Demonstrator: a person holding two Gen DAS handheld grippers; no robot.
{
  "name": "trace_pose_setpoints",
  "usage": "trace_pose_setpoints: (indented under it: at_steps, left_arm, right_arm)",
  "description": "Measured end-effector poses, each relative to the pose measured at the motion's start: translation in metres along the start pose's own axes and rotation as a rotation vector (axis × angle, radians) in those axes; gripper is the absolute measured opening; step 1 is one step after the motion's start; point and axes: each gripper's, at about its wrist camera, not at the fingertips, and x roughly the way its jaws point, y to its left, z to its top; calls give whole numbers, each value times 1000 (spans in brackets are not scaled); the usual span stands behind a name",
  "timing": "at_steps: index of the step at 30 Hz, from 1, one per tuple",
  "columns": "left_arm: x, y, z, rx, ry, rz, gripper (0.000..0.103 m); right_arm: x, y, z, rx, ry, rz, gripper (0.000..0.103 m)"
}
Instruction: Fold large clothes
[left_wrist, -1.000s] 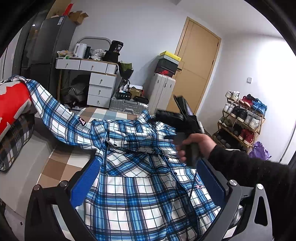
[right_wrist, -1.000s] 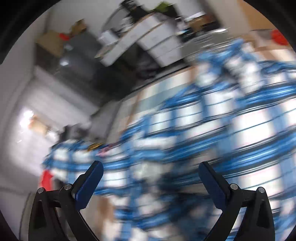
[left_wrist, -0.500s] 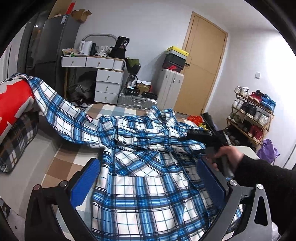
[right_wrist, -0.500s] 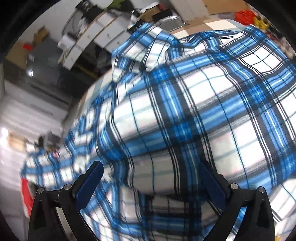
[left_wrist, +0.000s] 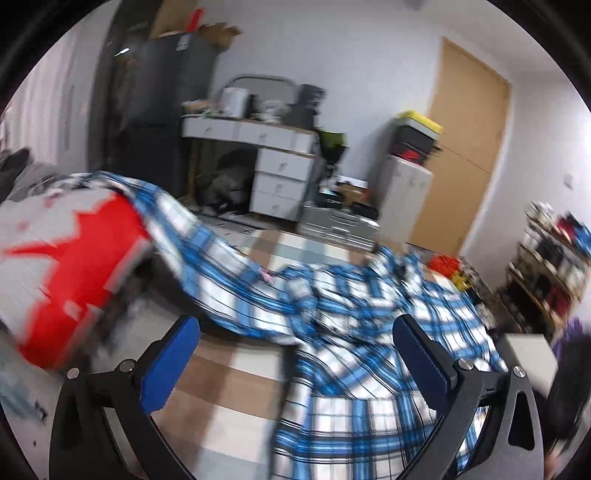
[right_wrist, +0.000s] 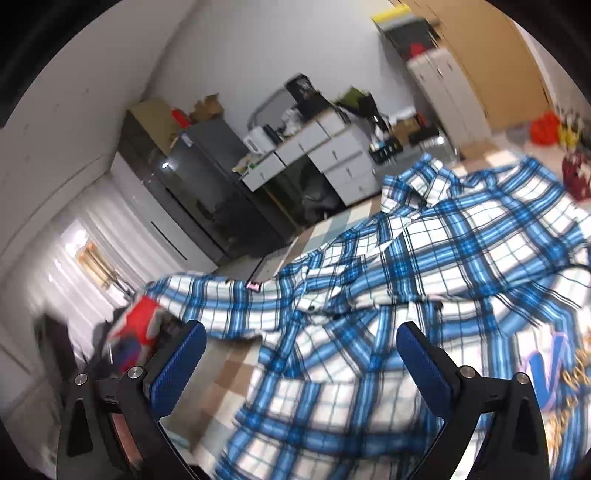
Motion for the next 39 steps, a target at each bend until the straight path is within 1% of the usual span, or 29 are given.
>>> trace_pose_setpoints:
  at_steps: [3, 5, 6, 8, 10, 11, 13, 15, 18, 19, 21, 22, 27, 29, 31, 35, 38, 39]
  left_arm:
    - [-13, 28, 37, -48, 12, 33, 102]
    - [-16, 49, 65, -65, 38, 72, 102]
    - [-16, 61, 77, -77, 53, 84, 102]
    - [-15, 84, 90, -147, 91, 102, 102]
    - [-5, 119, 103, -269, 189, 63, 102]
    - [0, 133, 105, -322, 225, 42, 102]
    - [9, 151, 106, -400, 289, 27, 102]
    - [13, 173, 105, -503, 305, 12, 102]
    - [16, 196, 104, -606, 289, -12, 102]
    - [20, 199, 103, -629, 292, -34, 102]
    - [35, 204, 102, -666, 351, -129, 102]
    - [38, 207, 103, -686, 361, -158, 102]
    - [43, 222, 98, -804, 322, -206, 102]
    - [42, 227, 102, -830, 293, -214, 102]
    - [37, 231, 103, -849, 238, -210, 102]
    - [41, 239, 107, -868, 219, -206, 102]
    - [45, 241, 116, -859, 201, -168, 102]
    - [45, 241, 118, -853, 187, -154, 95]
  right_arm:
    - [-9, 11, -7, -41, 12, 25, 103]
    - [-12, 13, -8, -58, -7, 28, 103]
    - [-15, 14, -7, -58, -25, 51, 103]
    - [-18, 15, -5, -48, -28, 80, 103]
    - [-22, 15, -3, -53, -32, 104, 103]
    - [-25, 16, -3, -57, -45, 110, 103]
    - [-29, 18, -4, -71, -52, 127, 103]
    - [-32, 23, -5, -100, -54, 131, 103]
    - [-34, 29, -7, -132, -59, 143, 103]
    - [-34, 30, -8, -136, -60, 145, 103]
    - [-33, 31, -8, -133, -60, 150, 103]
    - [-33, 32, -9, -131, -59, 153, 103]
    - [-28, 35, -12, -155, -36, 147, 103]
    - [-26, 37, -14, -169, -30, 137, 103]
    - [-23, 39, -16, -179, -23, 133, 103]
    - [-20, 44, -19, -203, -13, 135, 103]
    - [-17, 49, -22, -231, -4, 122, 103]
    - [-15, 50, -23, -238, 5, 120, 103]
